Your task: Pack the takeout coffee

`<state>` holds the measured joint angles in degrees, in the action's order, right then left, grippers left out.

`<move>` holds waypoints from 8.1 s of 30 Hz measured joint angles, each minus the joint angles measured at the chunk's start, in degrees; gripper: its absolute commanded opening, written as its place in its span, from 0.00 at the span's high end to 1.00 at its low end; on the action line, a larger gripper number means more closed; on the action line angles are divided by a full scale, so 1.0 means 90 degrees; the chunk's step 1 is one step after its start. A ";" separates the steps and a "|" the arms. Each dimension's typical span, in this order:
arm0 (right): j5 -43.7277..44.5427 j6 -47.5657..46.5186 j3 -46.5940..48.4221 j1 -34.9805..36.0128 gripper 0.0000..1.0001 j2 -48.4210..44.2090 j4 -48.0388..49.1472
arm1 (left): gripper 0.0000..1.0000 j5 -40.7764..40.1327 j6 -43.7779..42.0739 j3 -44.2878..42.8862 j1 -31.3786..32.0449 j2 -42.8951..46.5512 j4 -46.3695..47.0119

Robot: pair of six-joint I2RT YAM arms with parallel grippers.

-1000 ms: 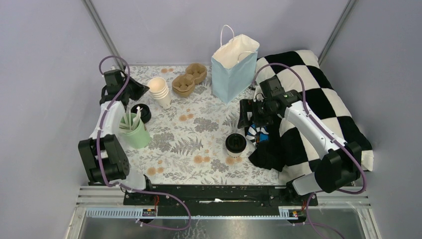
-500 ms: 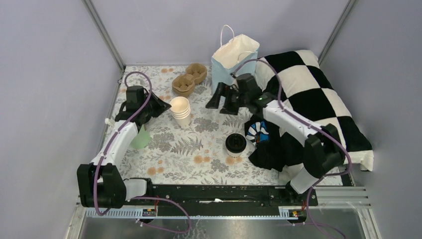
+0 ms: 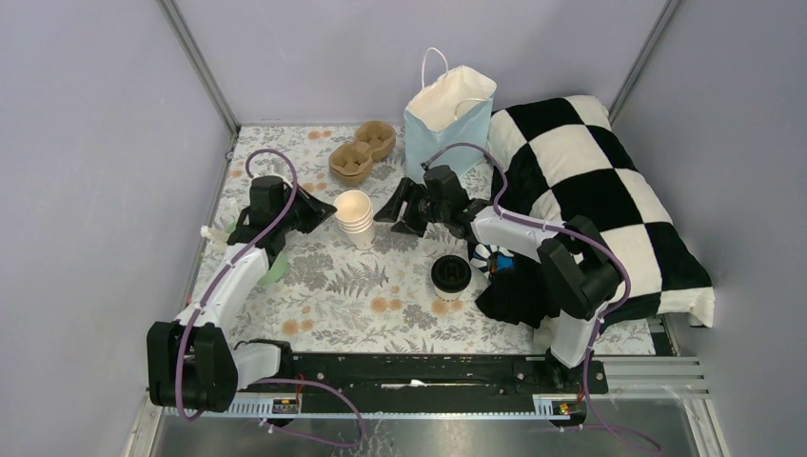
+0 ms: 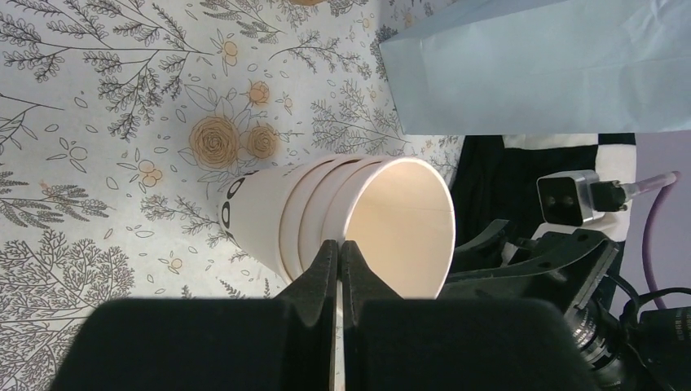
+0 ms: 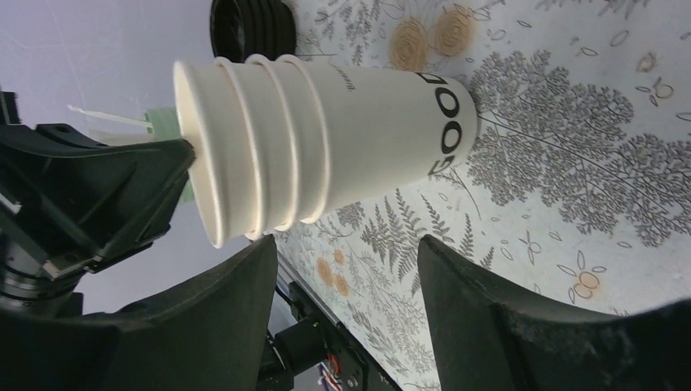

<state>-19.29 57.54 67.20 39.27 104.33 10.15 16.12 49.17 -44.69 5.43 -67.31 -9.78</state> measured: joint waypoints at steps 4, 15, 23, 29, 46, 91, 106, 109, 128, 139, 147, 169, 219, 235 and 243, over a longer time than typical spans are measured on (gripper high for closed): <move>0.0012 0.0053 0.0002 0.0000 0.31 0.0017 0.0240 | 1.00 -0.0015 0.0039 0.0019 0.0061 0.0010 0.0015; -0.0007 0.0214 0.0245 -0.0007 0.34 0.0381 0.0525 | 1.00 -0.0146 0.0075 0.0029 0.0121 0.0010 0.0051; 0.0364 -0.0041 0.0512 0.0002 0.36 0.0391 -0.0090 | 1.00 -0.0219 0.0352 -0.0015 0.0262 0.0010 0.0039; 0.0704 -0.0483 0.1022 0.0114 0.36 0.0481 -0.0789 | 1.00 -0.0372 0.0629 -0.0034 0.0279 0.0010 -0.0027; 0.2161 -0.1921 0.2266 0.0690 0.34 0.0845 -0.2531 | 1.00 -0.0639 0.1263 -0.0692 0.0308 -0.0078 -0.0763; 0.2237 -0.3874 0.0988 -0.0131 0.16 -0.2698 -0.4248 | 1.00 -0.0746 0.0566 0.0155 -0.1185 -0.0204 0.1348; 0.2188 -0.4085 0.0680 -0.0296 0.15 -0.3045 -0.4289 | 0.40 -0.1673 -0.0935 -0.1336 -0.0119 -0.0257 -0.1236; 0.2125 -0.4085 0.0546 -0.0311 0.15 -0.3172 -0.4296 | 0.41 -0.2118 -0.1175 -0.1588 0.0180 -0.0532 -0.1751; 0.2011 -0.4078 0.0253 -0.0369 0.14 -0.3400 -0.4286 | 0.85 -0.2837 -0.1622 -0.2266 0.0680 -0.1292 -0.2288; 0.1962 -0.4080 0.0148 -0.0410 0.14 -0.3446 -0.4286 | 1.00 -0.3152 -0.1651 -0.2443 0.0707 -0.1530 -0.2339; 0.1960 -0.4080 0.0104 -0.0466 0.14 -0.3555 -0.4294 | 1.00 -0.3762 -0.1809 -0.2861 0.0716 -0.1962 -0.2327; 0.1960 -0.4155 0.0100 -0.0551 0.14 -0.3582 -0.4571 | 1.00 -0.3835 -0.2186 -0.4301 -0.1236 -0.3626 -0.1513; 0.1676 -0.4155 -0.0012 -0.0585 0.14 -0.3470 -0.4512 | 1.00 -0.1375 -0.0784 -0.2463 -0.2849 -0.2368 0.0945; 0.1525 -0.4155 -0.0015 -0.0590 0.14 -0.3436 -0.4517 | 1.00 -0.1280 -0.0702 -0.2720 -0.2941 -0.2472 0.0423; 0.1520 -0.4158 -0.0015 -0.0590 0.14 -0.3419 -0.4520 | 1.00 -0.0678 -0.0529 -0.2188 -0.3111 -0.2455 0.1056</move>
<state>-5.61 20.12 67.07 33.95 73.56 -30.52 10.02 44.40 -64.38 -22.57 -89.41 -0.27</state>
